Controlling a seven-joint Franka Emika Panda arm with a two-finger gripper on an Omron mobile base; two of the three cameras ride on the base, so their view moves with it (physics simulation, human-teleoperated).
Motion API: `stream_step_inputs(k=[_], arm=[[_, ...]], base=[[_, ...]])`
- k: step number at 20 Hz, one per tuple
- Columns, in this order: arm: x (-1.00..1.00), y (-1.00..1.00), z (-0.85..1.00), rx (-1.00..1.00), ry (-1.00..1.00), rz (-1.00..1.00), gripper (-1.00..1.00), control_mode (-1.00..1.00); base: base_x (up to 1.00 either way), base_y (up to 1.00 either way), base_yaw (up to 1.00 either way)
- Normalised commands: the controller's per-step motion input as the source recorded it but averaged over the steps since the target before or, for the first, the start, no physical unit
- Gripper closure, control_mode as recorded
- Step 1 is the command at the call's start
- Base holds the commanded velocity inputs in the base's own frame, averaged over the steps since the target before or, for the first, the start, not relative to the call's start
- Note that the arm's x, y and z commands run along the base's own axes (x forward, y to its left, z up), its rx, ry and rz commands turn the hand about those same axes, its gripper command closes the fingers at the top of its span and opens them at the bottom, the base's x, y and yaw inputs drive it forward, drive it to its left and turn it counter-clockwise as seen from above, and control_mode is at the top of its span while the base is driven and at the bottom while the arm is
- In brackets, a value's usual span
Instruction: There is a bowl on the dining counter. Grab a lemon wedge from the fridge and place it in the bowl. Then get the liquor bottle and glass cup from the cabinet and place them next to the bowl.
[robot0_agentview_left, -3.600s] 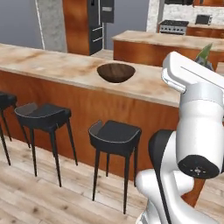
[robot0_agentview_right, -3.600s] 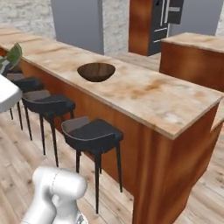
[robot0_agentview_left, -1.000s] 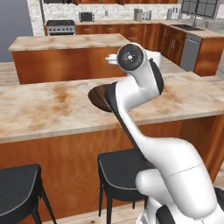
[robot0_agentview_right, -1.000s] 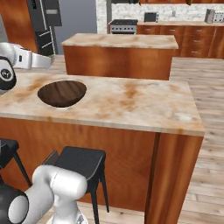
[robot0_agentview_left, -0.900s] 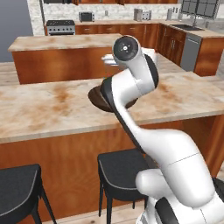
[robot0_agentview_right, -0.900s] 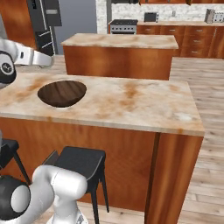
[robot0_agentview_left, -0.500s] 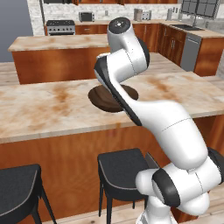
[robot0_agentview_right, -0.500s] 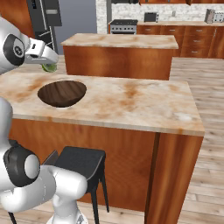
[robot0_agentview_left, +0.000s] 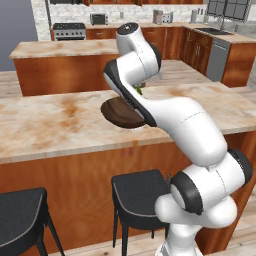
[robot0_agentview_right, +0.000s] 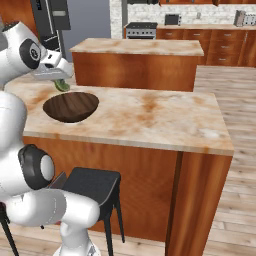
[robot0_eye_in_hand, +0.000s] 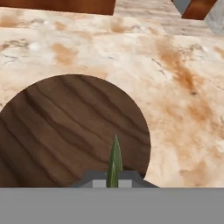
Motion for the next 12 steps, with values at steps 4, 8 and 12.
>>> stream_step_inputs(k=[4,8,12], arm=[[0.49,0.02,-0.36,0.00,0.22,0.00,1.00,-1.00],[0.59,0.03,-0.33,0.00,0.20,0.00,1.00,-1.00],[0.46,0.02,-0.44,0.00,0.12,0.00,1.00,-1.00]], base=[[0.00,0.00,0.00],[0.00,0.00,0.00],[0.00,0.00,0.00]])
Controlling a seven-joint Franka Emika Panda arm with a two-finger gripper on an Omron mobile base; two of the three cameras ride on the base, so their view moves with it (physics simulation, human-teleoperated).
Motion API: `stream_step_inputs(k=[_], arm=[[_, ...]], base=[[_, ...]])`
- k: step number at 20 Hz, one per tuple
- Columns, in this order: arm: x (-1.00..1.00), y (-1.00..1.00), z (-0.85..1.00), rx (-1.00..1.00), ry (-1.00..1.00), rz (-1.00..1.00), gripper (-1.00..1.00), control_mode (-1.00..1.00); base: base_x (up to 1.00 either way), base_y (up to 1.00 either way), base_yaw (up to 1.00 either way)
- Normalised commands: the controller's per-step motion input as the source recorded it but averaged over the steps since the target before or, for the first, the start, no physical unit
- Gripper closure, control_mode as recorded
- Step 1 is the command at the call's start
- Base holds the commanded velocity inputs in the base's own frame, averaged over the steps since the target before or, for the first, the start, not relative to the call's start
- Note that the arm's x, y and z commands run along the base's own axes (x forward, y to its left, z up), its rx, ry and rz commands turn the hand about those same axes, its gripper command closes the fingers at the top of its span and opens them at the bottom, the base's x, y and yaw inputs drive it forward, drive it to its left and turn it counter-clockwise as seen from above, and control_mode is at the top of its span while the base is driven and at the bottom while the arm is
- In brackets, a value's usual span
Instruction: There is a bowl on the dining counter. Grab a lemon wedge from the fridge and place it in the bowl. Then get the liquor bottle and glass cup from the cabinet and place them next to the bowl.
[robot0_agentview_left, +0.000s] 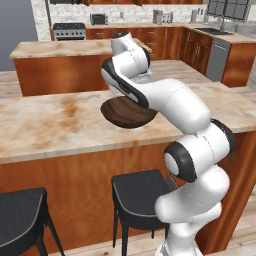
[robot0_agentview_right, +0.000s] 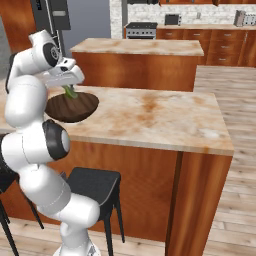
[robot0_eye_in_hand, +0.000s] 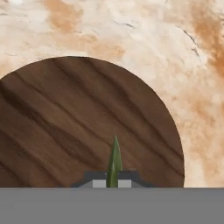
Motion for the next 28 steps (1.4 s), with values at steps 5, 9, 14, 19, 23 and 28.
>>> stream_step_inputs(k=[5,9,14,19,23,28], arm=[[0.22,0.00,-0.35,0.00,0.08,0.00,1.00,-1.00],[0.02,0.00,-0.26,0.00,0.01,0.00,1.00,-1.00],[0.05,0.00,-0.29,0.00,0.04,0.00,1.00,-1.00],[0.13,0.00,-0.28,0.00,0.09,0.00,1.00,-1.00],[0.14,0.00,-0.22,0.00,0.07,0.00,1.00,-1.00],[0.16,0.00,-0.20,0.00,0.06,0.00,1.00,-1.00]], base=[[0.00,0.00,0.00],[0.00,0.00,0.00],[0.00,0.00,0.00],[0.00,0.00,0.00],[0.00,0.00,0.00],[0.00,0.00,0.00]])
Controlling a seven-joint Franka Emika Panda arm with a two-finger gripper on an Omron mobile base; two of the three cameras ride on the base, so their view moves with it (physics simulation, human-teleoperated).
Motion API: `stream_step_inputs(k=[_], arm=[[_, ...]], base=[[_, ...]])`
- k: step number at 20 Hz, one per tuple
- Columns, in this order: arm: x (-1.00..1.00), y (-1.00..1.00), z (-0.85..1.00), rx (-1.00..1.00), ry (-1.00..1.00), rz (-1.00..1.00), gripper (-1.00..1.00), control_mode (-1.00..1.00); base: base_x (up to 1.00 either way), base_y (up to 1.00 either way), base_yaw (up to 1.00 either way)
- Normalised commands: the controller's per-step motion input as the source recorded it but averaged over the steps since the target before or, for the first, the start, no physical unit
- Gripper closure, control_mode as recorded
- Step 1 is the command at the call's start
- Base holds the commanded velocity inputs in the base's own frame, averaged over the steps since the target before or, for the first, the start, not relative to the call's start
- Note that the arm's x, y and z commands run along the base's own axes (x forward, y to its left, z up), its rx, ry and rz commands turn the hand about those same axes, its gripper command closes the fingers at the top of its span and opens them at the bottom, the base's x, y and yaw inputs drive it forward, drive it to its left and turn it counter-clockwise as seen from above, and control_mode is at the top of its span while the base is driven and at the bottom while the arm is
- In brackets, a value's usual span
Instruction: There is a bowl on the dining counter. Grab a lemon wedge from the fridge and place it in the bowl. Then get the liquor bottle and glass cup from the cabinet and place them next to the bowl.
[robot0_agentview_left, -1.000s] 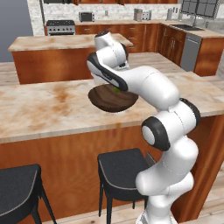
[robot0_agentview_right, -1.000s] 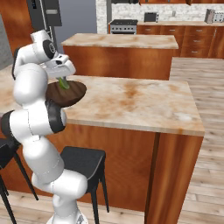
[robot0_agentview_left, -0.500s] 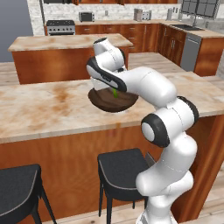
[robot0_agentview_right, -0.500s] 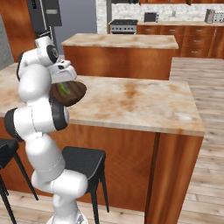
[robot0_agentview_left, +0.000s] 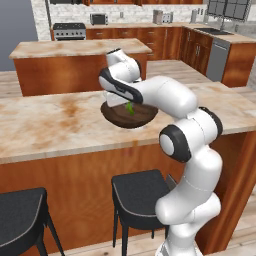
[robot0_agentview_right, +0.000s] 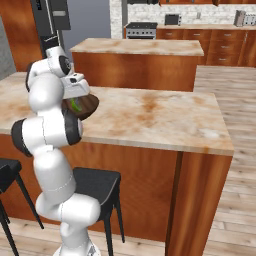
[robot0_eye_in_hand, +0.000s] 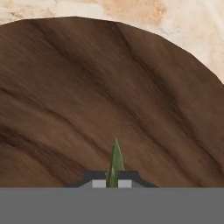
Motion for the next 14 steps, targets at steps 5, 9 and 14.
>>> stream_step_inputs(k=[5,9,14], arm=[[0.06,0.00,-0.10,0.01,0.03,0.00,-1.00,-1.00],[-0.02,0.00,0.00,0.04,0.00,0.00,-1.00,-1.00],[-0.48,-0.19,0.19,0.14,-0.10,0.00,-1.00,-1.00]], base=[[0.00,0.00,0.00],[0.00,0.00,0.00],[0.00,0.00,0.00]])
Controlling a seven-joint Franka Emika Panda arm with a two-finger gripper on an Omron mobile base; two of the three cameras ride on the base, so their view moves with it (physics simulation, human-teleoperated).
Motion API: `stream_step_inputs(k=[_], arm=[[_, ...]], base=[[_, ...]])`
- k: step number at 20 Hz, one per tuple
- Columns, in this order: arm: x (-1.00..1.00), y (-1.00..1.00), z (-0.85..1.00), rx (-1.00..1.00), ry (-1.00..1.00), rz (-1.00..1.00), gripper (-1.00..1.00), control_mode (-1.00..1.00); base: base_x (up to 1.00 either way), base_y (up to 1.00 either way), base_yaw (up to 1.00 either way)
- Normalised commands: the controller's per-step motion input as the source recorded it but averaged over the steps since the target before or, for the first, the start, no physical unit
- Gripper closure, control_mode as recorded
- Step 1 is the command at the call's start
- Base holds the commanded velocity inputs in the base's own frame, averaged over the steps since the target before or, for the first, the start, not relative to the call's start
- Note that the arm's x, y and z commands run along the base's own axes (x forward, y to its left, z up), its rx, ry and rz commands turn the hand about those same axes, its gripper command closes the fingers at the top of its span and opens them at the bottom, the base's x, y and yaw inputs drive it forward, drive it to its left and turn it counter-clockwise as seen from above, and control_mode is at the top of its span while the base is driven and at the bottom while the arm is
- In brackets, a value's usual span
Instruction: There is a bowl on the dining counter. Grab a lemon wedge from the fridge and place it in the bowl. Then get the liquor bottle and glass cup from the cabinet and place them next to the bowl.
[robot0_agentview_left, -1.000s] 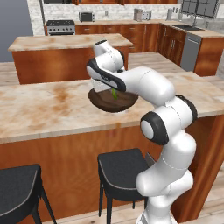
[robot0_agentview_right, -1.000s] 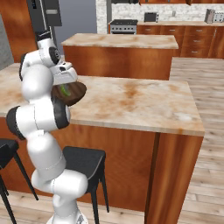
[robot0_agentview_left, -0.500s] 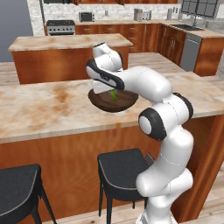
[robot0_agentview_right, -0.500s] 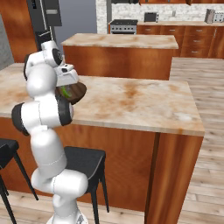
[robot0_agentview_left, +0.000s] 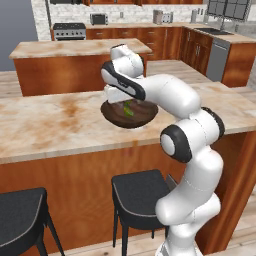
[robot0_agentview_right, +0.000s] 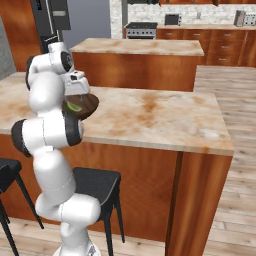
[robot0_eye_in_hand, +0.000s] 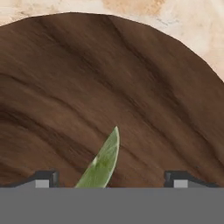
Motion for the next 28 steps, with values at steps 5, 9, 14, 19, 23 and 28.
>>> stream_step_inputs(k=[5,9,14,19,23,28], arm=[[-0.89,-0.41,0.25,0.20,-0.35,0.00,-1.00,-1.00],[-1.00,-0.22,0.18,0.15,-0.61,0.00,-1.00,-1.00],[-1.00,-0.02,0.14,0.08,-0.61,0.00,-1.00,-1.00],[-0.76,0.12,-0.03,0.02,-0.04,0.00,-1.00,-1.00],[-0.95,-0.02,-0.20,0.00,-0.33,0.02,-1.00,-1.00],[-1.00,-0.09,0.13,0.00,-0.44,0.08,-1.00,-1.00]], base=[[0.00,0.00,0.00],[0.00,0.00,0.00],[0.00,0.00,0.00],[0.00,0.00,0.00],[0.00,0.00,0.00],[0.00,0.00,0.00]])
